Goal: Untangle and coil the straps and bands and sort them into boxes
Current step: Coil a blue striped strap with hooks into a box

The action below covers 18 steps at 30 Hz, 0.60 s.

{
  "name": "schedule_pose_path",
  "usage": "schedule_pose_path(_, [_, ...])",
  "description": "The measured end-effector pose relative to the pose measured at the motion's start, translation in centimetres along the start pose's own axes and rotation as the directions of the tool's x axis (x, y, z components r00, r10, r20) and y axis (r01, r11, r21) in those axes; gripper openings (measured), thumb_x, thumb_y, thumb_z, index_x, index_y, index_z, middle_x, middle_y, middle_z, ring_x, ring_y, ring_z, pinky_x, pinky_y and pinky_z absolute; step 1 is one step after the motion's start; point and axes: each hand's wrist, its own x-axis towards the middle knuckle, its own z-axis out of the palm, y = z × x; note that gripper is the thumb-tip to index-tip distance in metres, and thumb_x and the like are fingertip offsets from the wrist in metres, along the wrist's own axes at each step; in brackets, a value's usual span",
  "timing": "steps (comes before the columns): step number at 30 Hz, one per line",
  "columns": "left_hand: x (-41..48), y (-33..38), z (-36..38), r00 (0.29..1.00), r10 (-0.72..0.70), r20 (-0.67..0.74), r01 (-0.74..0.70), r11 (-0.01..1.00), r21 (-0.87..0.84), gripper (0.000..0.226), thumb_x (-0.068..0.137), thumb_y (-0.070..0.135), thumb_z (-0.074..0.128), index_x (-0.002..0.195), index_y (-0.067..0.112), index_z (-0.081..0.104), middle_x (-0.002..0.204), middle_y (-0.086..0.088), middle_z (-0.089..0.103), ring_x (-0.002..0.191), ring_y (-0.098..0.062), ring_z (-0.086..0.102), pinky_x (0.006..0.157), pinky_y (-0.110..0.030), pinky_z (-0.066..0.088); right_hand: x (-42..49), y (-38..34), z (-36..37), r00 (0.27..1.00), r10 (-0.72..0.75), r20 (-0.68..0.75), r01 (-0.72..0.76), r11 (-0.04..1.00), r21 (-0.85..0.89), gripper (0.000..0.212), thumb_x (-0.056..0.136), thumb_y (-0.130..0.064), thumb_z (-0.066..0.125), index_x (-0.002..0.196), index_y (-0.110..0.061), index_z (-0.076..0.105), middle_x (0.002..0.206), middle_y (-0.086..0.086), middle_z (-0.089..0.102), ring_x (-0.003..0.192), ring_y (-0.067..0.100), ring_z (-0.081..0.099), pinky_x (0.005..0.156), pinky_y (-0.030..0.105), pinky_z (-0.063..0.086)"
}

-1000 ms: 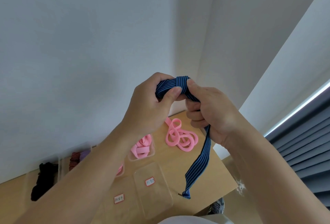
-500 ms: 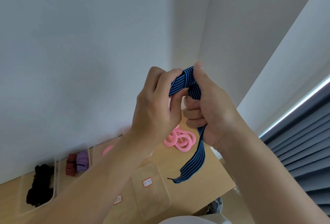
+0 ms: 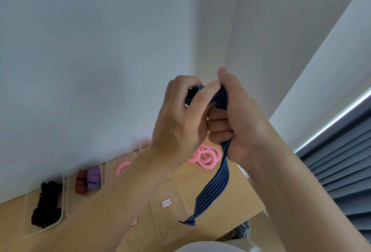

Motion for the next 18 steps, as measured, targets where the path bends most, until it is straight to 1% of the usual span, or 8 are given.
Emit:
schedule_pose_path(2, [0.3, 0.0, -0.4, 0.990, -0.079, 0.117, 0.084, 0.996, -0.042, 0.056, 0.089, -0.010, 0.057, 0.142, 0.002, 0.048, 0.118, -0.016, 0.048, 0.103, -0.029, 0.057, 0.085, -0.037, 0.053, 0.5, 0.1, -0.2, 0.999, -0.032, -0.011, 0.032, 0.999, -0.019, 0.041, 0.098, -0.055, 0.048, 0.079, -0.019, 0.048, 0.069, 0.000, 0.015, 0.051, 0.014, 0.012, 0.043, 0.027, 0.011])
schedule_pose_path(5, [0.8, 0.3, -1.5, 0.913, -0.262, 0.312, 0.324, 0.931, -0.166, 0.074, 0.091, 0.001, 0.055, 0.157, 0.003, 0.022, 0.128, -0.008, 0.044, 0.108, -0.005, 0.051, 0.091, -0.014, 0.043, 0.9, 0.4, -0.3, 0.994, -0.098, -0.040, 0.096, 0.994, -0.049, 0.035, 0.100, -0.046, 0.047, 0.084, -0.016, 0.052, 0.056, -0.005, 0.022, 0.050, 0.015, 0.014, 0.044, 0.028, 0.014])
schedule_pose_path(7, [1.0, 1.1, -1.9, 0.852, -0.334, 0.404, 0.442, 0.871, -0.212, 0.064, 0.097, 0.016, 0.053, 0.156, 0.009, 0.029, 0.125, 0.002, 0.044, 0.107, 0.003, 0.051, 0.089, -0.008, 0.040, 1.3, 0.5, -0.3, 0.987, -0.148, -0.055, 0.143, 0.986, -0.082, 0.040, 0.101, -0.043, 0.045, 0.084, -0.009, 0.058, 0.049, -0.006, 0.029, 0.046, 0.014, 0.020, 0.043, 0.028, 0.019])
schedule_pose_path(9, [1.2, 1.8, -1.9, 0.802, -0.406, 0.438, 0.538, 0.809, -0.235, 0.056, 0.100, 0.036, 0.048, 0.152, 0.018, 0.039, 0.123, 0.008, 0.047, 0.108, 0.004, 0.054, 0.090, -0.010, 0.042, 1.6, 0.6, -0.3, 0.976, -0.205, -0.071, 0.197, 0.974, -0.110, 0.048, 0.100, -0.040, 0.045, 0.075, 0.000, 0.053, 0.052, -0.001, 0.028, 0.047, 0.016, 0.021, 0.045, 0.030, 0.021])
schedule_pose_path(11, [1.7, 1.9, -2.0, 0.686, -0.566, 0.457, 0.712, 0.652, -0.262, 0.046, 0.099, 0.053, 0.045, 0.138, 0.029, 0.051, 0.114, 0.012, 0.055, 0.097, 0.002, 0.058, 0.084, -0.016, 0.045, 1.8, 0.7, -0.3, 0.950, -0.298, -0.090, 0.283, 0.948, -0.147, 0.047, 0.100, -0.036, 0.046, 0.066, -0.007, 0.033, 0.056, 0.000, 0.023, 0.051, 0.018, 0.018, 0.047, 0.032, 0.020])
schedule_pose_path(13, [2.3, 1.5, -2.4, 0.549, -0.689, 0.474, 0.835, 0.480, -0.269, 0.037, 0.100, 0.058, 0.047, 0.117, 0.027, 0.061, 0.098, 0.013, 0.062, 0.079, -0.003, 0.059, 0.075, -0.023, 0.044, 1.9, 0.7, -0.3, 0.902, -0.420, -0.104, 0.392, 0.895, -0.214, 0.044, 0.101, -0.033, 0.048, 0.064, -0.018, 0.028, 0.054, -0.003, 0.023, 0.052, 0.020, 0.019, 0.048, 0.033, 0.021])
schedule_pose_path(15, [2.7, 1.1, -2.9, 0.487, -0.690, 0.536, 0.873, 0.401, -0.278, 0.033, 0.100, 0.051, 0.053, 0.107, 0.022, 0.064, 0.085, 0.008, 0.064, 0.064, -0.009, 0.056, 0.063, -0.026, 0.044, 1.9, 0.8, -0.4, 0.843, -0.530, -0.088, 0.488, 0.823, -0.291, 0.047, 0.101, -0.029, 0.050, 0.063, -0.013, 0.027, 0.056, 0.007, 0.024, 0.057, 0.031, 0.022, 0.049, 0.041, 0.024])
schedule_pose_path(18, [3.1, 1.2, -3.6, 0.483, -0.575, 0.660, 0.876, 0.321, -0.361, 0.035, 0.098, 0.045, 0.058, 0.104, 0.012, 0.066, 0.076, -0.003, 0.058, 0.053, -0.015, 0.046, 0.046, -0.023, 0.038, 1.8, 0.9, -0.5, 0.803, -0.595, -0.046, 0.542, 0.759, -0.361, 0.052, 0.101, -0.032, 0.050, 0.069, 0.005, 0.032, 0.066, 0.029, 0.034, 0.064, 0.041, 0.033, 0.054, 0.049, 0.032])
